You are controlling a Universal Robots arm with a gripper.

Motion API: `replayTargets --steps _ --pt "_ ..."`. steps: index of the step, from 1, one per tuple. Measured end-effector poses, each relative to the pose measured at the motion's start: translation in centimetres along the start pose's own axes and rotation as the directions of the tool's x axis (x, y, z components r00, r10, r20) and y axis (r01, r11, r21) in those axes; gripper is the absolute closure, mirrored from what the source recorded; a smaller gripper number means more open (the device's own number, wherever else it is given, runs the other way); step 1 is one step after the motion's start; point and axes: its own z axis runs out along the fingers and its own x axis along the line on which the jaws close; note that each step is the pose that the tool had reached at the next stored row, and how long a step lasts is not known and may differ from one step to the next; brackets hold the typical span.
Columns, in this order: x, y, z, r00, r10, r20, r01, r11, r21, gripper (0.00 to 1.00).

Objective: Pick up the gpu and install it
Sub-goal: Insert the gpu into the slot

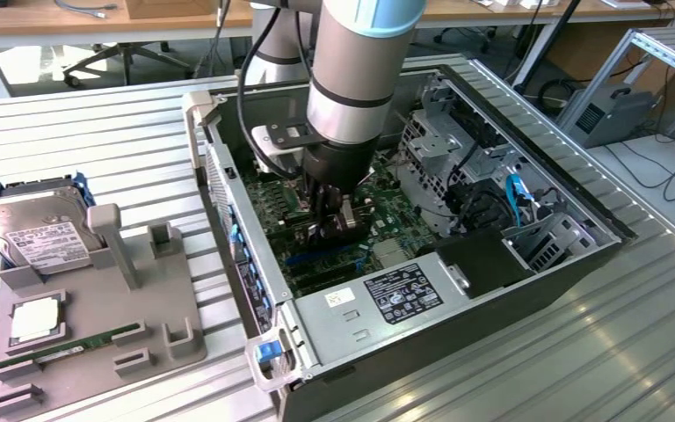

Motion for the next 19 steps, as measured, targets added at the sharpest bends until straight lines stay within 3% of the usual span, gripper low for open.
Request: replayTargets --steps 19 --pt "0.00 0.00 -0.04 1.0000 0.000 0.0000 0.000 1.0000 0.0000 0.73"
